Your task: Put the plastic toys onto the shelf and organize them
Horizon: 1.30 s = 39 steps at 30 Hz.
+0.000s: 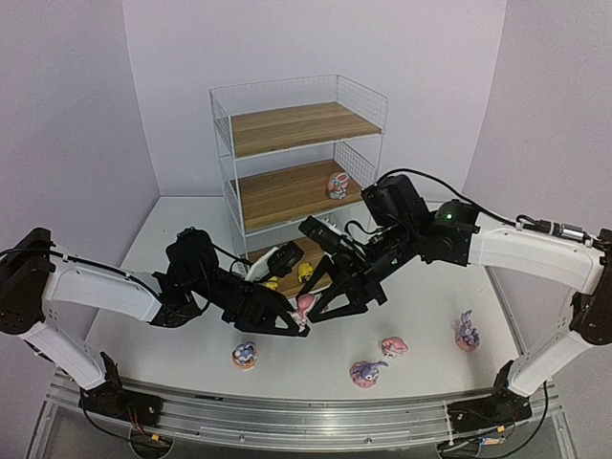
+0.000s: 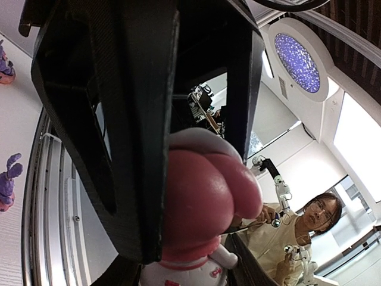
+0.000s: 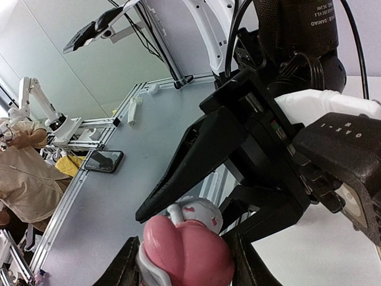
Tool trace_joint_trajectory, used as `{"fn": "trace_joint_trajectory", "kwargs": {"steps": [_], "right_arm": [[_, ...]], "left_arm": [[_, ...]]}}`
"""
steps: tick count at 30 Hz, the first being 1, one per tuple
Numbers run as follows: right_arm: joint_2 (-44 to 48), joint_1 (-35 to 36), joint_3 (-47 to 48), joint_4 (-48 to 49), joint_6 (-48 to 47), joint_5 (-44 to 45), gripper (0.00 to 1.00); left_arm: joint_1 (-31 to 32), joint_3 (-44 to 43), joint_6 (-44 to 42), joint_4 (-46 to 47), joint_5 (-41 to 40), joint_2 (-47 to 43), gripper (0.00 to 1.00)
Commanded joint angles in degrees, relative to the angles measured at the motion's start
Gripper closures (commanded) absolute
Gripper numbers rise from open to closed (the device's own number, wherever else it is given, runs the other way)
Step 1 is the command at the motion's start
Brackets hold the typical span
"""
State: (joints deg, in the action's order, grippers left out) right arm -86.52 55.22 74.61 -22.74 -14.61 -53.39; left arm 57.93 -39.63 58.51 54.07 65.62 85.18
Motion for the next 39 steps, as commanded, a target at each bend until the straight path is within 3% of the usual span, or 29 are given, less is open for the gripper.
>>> {"fn": "trace_joint_trajectory", "kwargs": {"steps": [1,2,4,7,9,13,19,27,39], "right_arm": [[-0.11,0.16,2.48,-3.18,-3.99,-0.49,0.96],[-0.13,0.17,2.64,-3.32,-3.83,-0.28,0.89],[-0.06,0.18,3.00,-3.28,-2.97,1.20,0.62],[-0.03,0.15,4.39,-3.16,0.02,4.75,0.23],[0.31,0.15,5.67,-3.10,2.04,8.30,0.11],[2.57,0.16,7.61,-2.75,5.08,15.46,0.07],[9.84,0.19,4.55,8.10,16.31,28.23,0.05],[22.24,0.20,-16.97,41.95,32.34,37.77,0.03],[11.06,0.21,-24.67,68.43,48.20,37.22,0.06]], "left_arm": [[0.51,-2.14,0.65,3.93,1.14,0.75,0.83],[0.57,-2.17,0.71,4.00,1.01,0.93,0.90],[0.60,-2.12,0.69,4.16,0.61,1.35,0.99],[0.60,-2.26,-1.04,3.24,-0.11,1.16,1.00],[0.60,-2.99,-4.59,-1.49,-1.60,0.01,1.00],[0.60,-6.06,-17.14,-18.16,-8.77,-4.11,1.00],[0.60,-5.85,-26.18,-25.52,-23.16,-10.88,1.00],[0.60,-5.78,-27.31,-21.59,-34.17,-14.10,1.00],[0.60,-5.66,-26.62,-13.91,-37.51,-16.09,1.00]]}}
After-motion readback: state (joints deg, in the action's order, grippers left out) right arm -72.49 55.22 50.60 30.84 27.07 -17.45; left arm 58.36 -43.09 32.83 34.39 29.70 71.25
